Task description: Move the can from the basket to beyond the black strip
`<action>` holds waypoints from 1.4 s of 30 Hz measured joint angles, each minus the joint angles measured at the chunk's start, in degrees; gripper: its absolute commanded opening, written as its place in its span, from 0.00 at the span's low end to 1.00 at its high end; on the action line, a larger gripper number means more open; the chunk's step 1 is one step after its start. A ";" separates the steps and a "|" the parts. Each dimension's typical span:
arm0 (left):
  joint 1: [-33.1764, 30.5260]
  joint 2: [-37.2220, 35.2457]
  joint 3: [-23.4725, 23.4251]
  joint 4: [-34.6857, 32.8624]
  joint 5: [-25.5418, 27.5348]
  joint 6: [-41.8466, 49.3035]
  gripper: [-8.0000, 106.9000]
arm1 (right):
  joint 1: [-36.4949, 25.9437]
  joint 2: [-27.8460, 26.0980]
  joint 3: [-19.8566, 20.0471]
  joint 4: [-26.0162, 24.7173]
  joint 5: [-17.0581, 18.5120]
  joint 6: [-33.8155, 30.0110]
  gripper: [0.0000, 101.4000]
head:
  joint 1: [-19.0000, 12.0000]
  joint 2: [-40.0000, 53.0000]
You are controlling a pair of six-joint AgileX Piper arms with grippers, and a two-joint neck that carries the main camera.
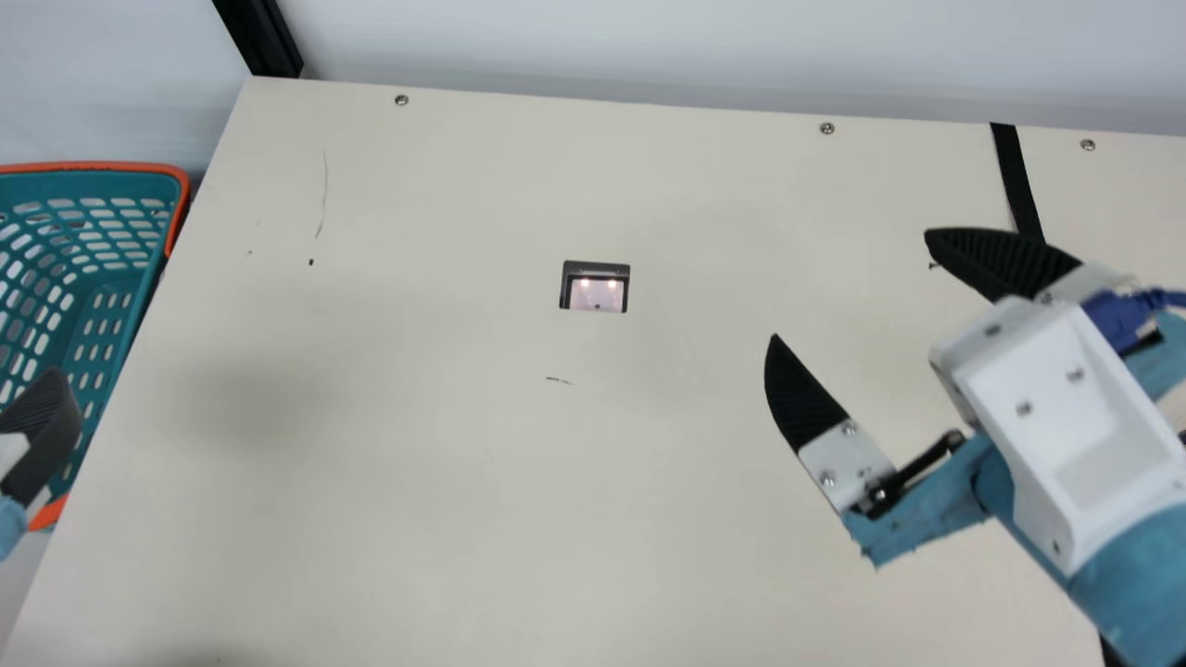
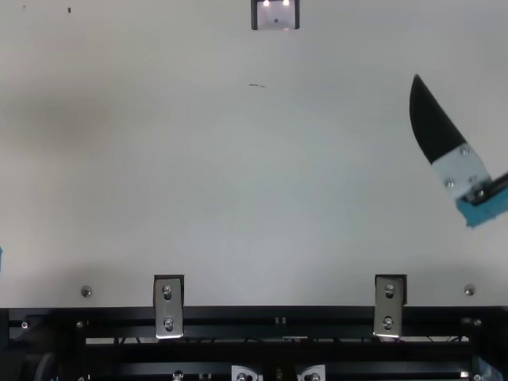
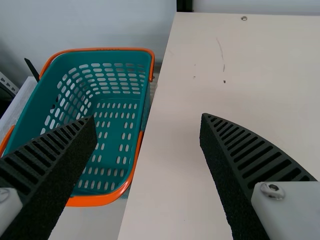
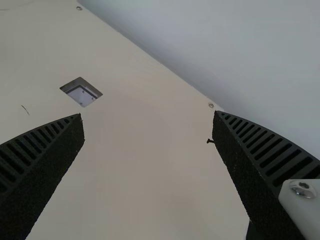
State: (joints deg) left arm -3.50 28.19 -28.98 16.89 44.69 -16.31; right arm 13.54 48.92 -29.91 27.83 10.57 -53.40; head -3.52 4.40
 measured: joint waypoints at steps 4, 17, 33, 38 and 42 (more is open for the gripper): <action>0.00 0.00 0.00 0.00 0.00 0.00 0.85 | -0.70 -6.64 4.41 -2.35 0.55 4.97 1.00 | 0.00 0.00; 0.00 0.00 0.00 0.00 0.00 0.00 0.85 | -6.27 -31.59 15.80 -4.31 9.95 17.16 1.00 | 0.00 0.00; 0.90 -0.90 -0.24 -1.04 -0.34 0.89 0.85 | -12.49 -48.71 18.52 -1.41 18.04 18.95 1.00 | 0.00 0.00; 1.82 -4.53 -0.75 -2.81 0.68 1.67 0.85 | -12.49 -48.71 18.52 -1.41 18.04 18.95 1.00 | 0.00 0.00; 2.07 -8.93 -1.10 -4.75 3.12 2.05 0.85 | -12.49 -48.71 18.52 -1.41 18.04 18.95 1.00 | 0.00 0.00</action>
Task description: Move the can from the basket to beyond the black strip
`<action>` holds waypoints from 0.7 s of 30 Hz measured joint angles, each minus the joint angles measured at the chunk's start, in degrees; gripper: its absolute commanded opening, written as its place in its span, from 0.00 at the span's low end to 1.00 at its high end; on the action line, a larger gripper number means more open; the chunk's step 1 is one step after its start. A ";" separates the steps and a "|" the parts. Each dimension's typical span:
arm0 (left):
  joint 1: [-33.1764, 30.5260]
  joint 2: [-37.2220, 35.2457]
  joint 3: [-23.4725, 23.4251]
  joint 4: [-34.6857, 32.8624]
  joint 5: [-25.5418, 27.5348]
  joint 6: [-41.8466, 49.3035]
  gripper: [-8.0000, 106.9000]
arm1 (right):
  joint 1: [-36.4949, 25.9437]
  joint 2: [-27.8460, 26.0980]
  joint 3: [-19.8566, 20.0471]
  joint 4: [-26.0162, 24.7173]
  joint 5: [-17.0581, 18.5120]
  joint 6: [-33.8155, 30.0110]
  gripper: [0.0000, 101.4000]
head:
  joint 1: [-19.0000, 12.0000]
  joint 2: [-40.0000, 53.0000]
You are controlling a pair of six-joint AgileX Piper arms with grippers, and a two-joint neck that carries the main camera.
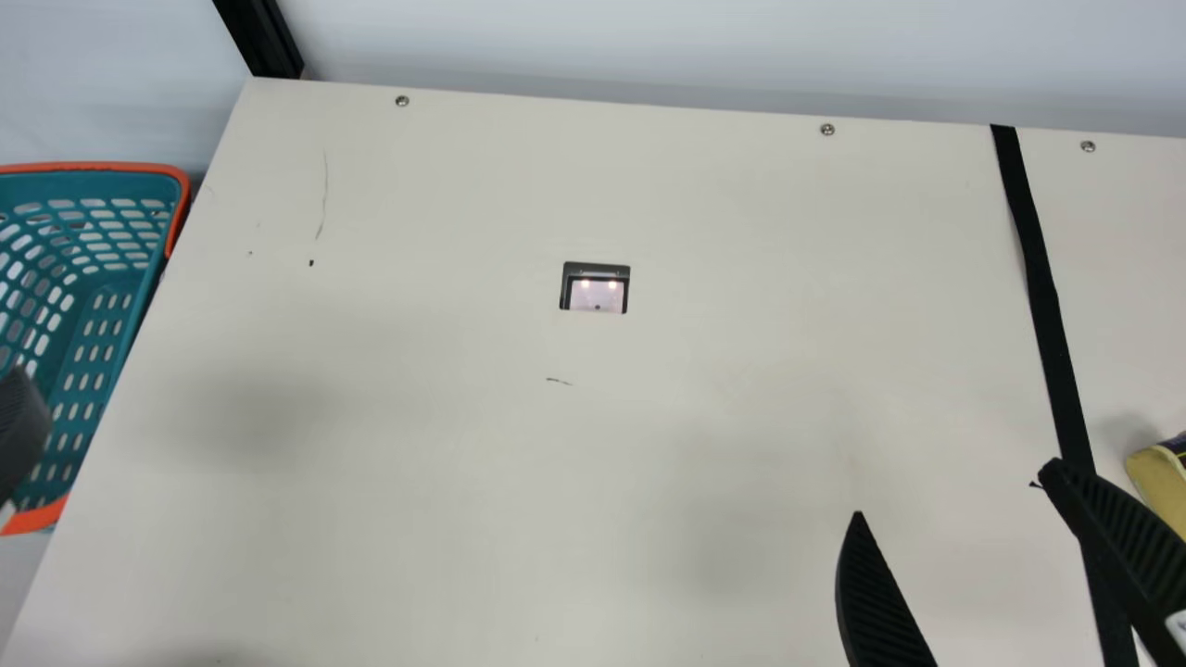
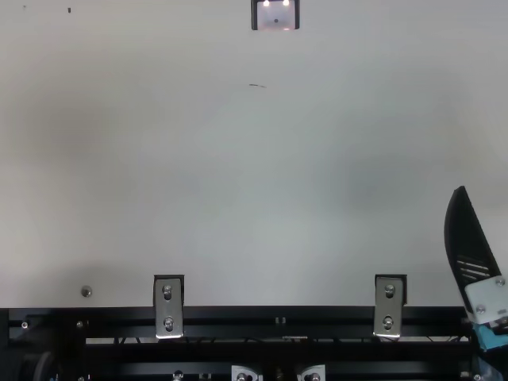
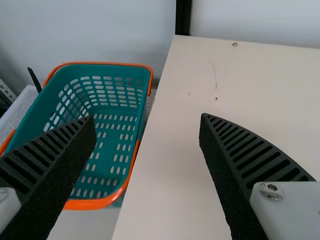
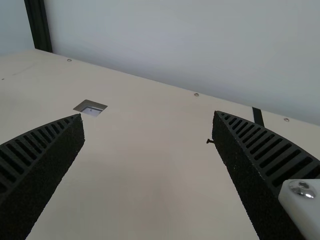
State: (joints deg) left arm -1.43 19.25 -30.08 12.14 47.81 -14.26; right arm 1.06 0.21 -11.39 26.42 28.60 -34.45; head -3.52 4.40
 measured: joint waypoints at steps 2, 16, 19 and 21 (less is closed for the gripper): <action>-0.11 -2.33 0.00 -0.87 1.78 0.11 0.85 | 0.00 0.00 0.00 0.00 0.00 0.00 1.00 | 0.00 0.00; -1.08 -10.96 2.10 -3.16 10.96 -0.33 0.85 | 0.00 0.00 0.00 0.00 0.00 0.00 1.00 | 0.00 0.00; -1.08 -10.96 2.10 -3.16 10.96 -0.33 0.85 | 0.00 0.00 0.00 0.00 0.00 0.00 1.00 | 0.00 0.00; -1.08 -10.96 2.10 -3.16 10.96 -0.33 0.85 | 0.00 0.00 0.00 0.00 0.00 0.00 1.00 | 0.00 0.00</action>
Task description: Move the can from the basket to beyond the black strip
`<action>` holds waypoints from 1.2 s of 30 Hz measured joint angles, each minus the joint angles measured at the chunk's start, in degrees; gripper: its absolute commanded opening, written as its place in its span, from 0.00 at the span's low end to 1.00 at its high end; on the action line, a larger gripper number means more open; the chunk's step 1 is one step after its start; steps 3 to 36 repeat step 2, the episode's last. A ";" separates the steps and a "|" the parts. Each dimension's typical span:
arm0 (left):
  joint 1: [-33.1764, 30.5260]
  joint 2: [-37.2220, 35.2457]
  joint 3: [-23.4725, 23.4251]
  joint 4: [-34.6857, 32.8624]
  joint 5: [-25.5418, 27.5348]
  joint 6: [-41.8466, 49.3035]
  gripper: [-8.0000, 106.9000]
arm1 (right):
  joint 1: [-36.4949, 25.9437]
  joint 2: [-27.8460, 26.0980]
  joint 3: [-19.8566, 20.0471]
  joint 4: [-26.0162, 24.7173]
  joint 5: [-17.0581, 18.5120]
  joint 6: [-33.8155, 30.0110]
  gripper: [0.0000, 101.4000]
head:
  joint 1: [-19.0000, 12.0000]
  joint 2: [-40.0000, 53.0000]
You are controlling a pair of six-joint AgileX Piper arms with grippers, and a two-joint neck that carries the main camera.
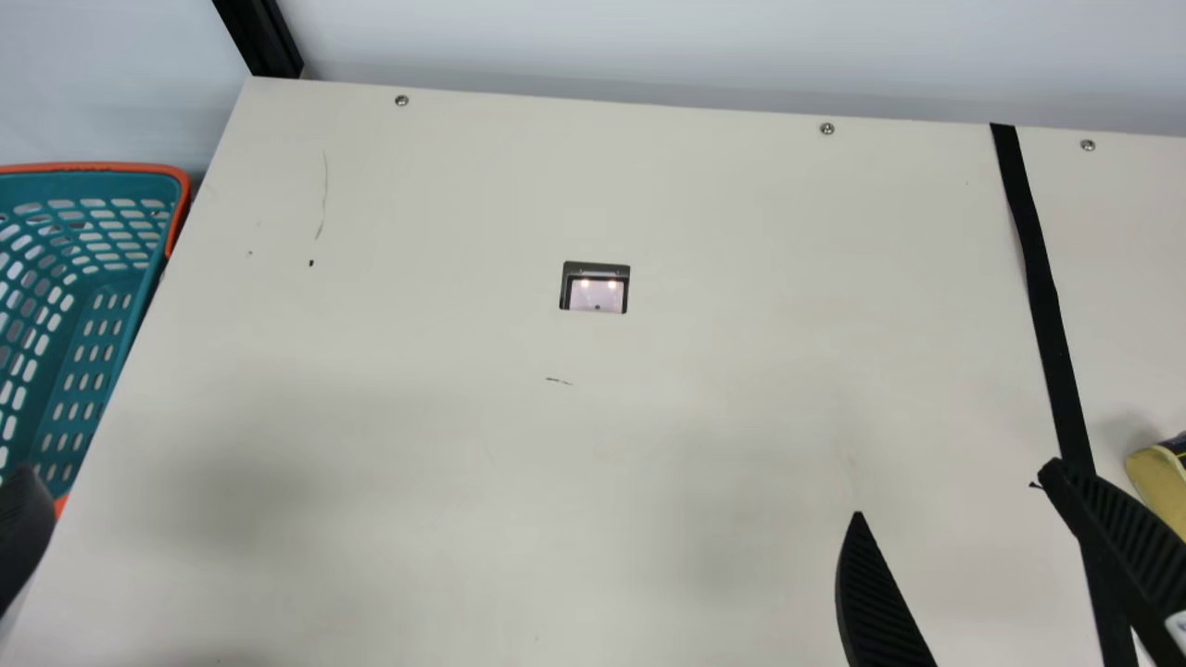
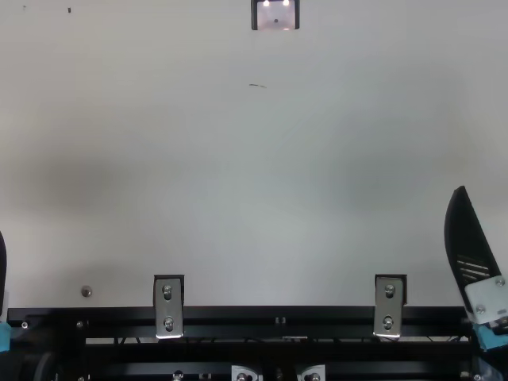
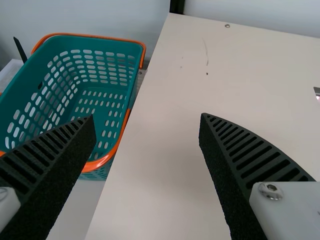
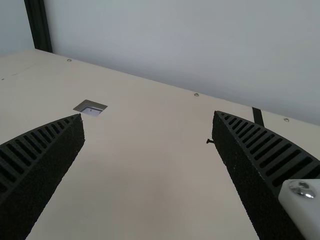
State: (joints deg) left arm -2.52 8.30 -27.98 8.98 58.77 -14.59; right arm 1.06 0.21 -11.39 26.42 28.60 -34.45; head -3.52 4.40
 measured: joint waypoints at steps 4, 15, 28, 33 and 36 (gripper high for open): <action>0.00 0.00 0.00 0.00 0.00 0.00 0.85 | 0.00 0.00 0.00 0.00 0.00 0.00 1.00 | 0.00 0.00; 0.00 0.00 0.00 0.00 0.00 0.00 0.85 | 0.00 0.00 0.00 0.00 0.00 0.00 1.00 | 0.00 0.00; 0.00 0.00 0.00 0.00 0.00 0.00 0.85 | 0.00 0.00 0.00 0.00 0.00 0.00 1.00 | 0.00 0.00; 0.00 0.00 0.00 0.00 0.00 0.00 0.85 | 0.00 0.00 0.00 0.00 0.00 0.00 1.00 | 0.00 0.00; 0.00 0.00 0.00 0.00 0.00 0.00 0.85 | 0.00 0.00 0.00 0.00 0.00 0.00 1.00 | 0.00 0.00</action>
